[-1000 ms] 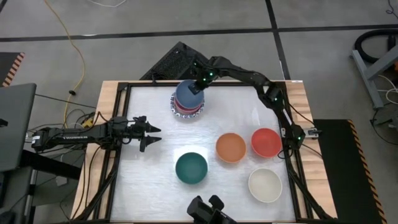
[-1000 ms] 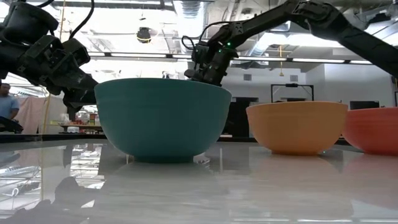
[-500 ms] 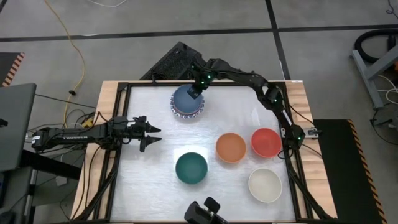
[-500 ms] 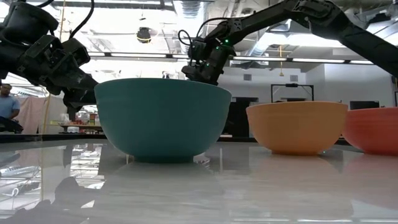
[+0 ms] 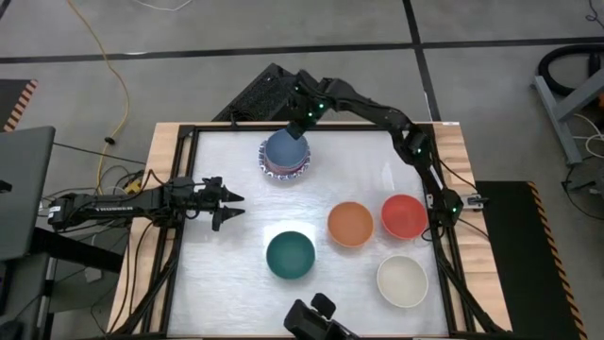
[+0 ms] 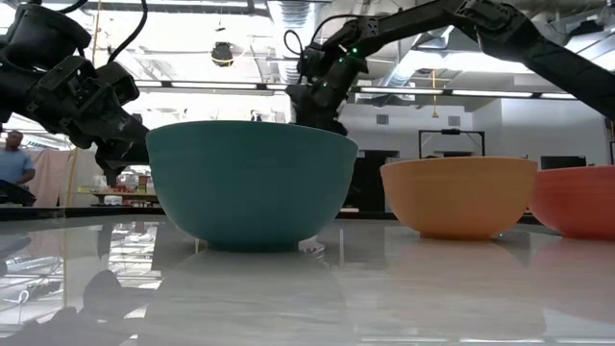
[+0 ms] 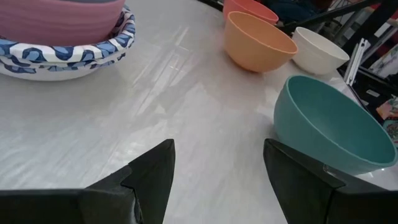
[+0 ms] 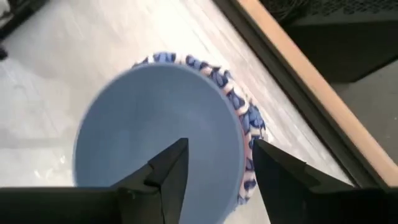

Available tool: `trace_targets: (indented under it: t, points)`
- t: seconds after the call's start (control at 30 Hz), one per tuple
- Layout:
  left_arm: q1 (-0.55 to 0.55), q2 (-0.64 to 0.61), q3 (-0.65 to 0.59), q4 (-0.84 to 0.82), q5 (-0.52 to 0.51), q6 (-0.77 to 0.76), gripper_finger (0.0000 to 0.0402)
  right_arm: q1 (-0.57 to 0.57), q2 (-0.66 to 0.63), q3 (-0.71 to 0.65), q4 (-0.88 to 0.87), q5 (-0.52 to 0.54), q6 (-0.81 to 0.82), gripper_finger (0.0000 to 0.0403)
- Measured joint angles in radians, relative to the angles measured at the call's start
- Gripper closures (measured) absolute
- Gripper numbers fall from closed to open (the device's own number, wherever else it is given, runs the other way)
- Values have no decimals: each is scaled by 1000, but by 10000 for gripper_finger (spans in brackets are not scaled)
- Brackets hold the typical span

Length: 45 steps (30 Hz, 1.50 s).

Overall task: Nest bowls inside each other
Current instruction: Stack the orange bowl on top of the blue bowl

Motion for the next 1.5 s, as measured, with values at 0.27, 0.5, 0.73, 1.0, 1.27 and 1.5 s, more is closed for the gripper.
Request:
trace_targets:
  t: [0.27, 0.5, 0.73, 1.0, 1.27, 1.5]
  points:
    - [0, 0, 0, -1, 5, 7, 167, -24, -114, 4, -486, 164, -44, 218]
    - [0, 0, 0, -1, 4, 19, 167, 33, -310, -196, -532, 287, 20, 225]
    - [0, 0, 0, 2, 3, 37, 167, 114, -778, -757, -408, 349, 216, 226]
    - [0, 0, 0, 13, -3, 37, 167, 241, -1204, -1319, -109, 336, 424, 226]
    - [0, 0, 0, 14, -30, 23, 167, 353, -1279, -1601, -91, 273, 597, 226]
    - [0, 0, 0, 15, -66, 33, 167, 369, -1219, -1636, -78, 261, 627, 226]
